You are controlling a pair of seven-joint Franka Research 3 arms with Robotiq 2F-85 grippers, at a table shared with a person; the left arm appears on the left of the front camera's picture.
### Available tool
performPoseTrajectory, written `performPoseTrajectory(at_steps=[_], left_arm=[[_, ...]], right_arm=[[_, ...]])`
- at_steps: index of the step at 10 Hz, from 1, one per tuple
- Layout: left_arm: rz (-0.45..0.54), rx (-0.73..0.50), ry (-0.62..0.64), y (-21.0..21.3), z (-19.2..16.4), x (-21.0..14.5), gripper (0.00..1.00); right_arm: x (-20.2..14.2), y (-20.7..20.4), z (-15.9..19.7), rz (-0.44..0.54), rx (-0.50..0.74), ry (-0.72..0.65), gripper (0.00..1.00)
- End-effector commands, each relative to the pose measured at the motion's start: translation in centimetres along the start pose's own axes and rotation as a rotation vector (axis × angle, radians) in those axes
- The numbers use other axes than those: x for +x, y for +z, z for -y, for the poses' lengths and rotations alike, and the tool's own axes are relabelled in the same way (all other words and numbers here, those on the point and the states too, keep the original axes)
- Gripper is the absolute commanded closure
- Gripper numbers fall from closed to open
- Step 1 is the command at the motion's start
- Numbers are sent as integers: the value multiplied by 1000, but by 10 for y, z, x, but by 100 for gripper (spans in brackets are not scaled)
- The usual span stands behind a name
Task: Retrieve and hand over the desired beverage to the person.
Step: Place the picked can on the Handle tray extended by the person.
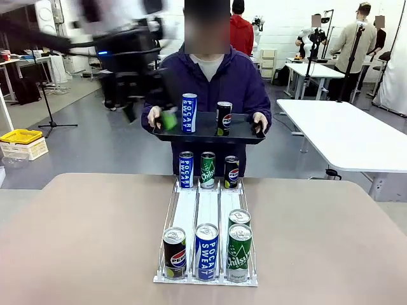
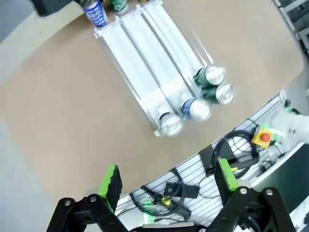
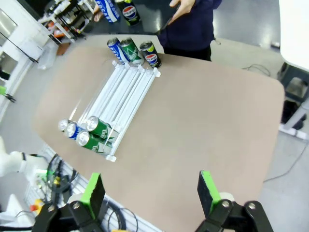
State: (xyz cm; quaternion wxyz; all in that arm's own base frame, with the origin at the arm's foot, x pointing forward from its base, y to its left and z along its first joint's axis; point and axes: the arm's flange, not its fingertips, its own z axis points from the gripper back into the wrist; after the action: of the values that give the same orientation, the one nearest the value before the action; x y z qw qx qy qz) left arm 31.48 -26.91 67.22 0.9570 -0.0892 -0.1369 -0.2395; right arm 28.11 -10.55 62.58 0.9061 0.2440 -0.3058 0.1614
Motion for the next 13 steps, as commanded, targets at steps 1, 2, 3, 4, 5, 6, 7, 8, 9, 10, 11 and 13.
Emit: performPoseTrajectory(at_steps=[1, 2, 3, 4, 5, 6, 7, 8, 9, 10, 11, 13], left_arm=[[40, -30, -63, -7, -19, -42, 0], [46, -46, -62, -4, -29, -45, 0], [46, -54, -63, -3, -31, -50, 0], [42, -39, -63, -3, -29, -48, 0], [17, -19, -38, -6, -30, -43, 0], [26, -15, -46, 3, -32, -53, 0], [26, -15, -46, 3, -32, -53, 0], [26, -15, -46, 3, -32, -53, 0], [26, -15, -46, 3, -32, -53, 0], [26, -15, -46, 3, -32, -53, 0], [26, -15, -46, 3, -32, -53, 0], [22, -15, -48, 2, -31, -51, 0]], right_arm=[[2, 0, 0, 17, 38, 11, 0], [2, 0, 0, 17, 38, 11, 0], [2, 0, 0, 17, 38, 11, 0], [2, 0, 0, 17, 38, 11, 0], [2, 0, 0, 17, 38, 11, 0], [2, 0, 0, 17, 38, 11, 0], [2, 0, 0, 17, 38, 11, 0], [2, 0, 0, 17, 38, 11, 0], [2, 0, 0, 17, 38, 11, 0], [2, 0, 0, 17, 38, 11, 0], [2, 0, 0, 17, 38, 11, 0], [2, 0, 0, 17, 38, 11, 0]])
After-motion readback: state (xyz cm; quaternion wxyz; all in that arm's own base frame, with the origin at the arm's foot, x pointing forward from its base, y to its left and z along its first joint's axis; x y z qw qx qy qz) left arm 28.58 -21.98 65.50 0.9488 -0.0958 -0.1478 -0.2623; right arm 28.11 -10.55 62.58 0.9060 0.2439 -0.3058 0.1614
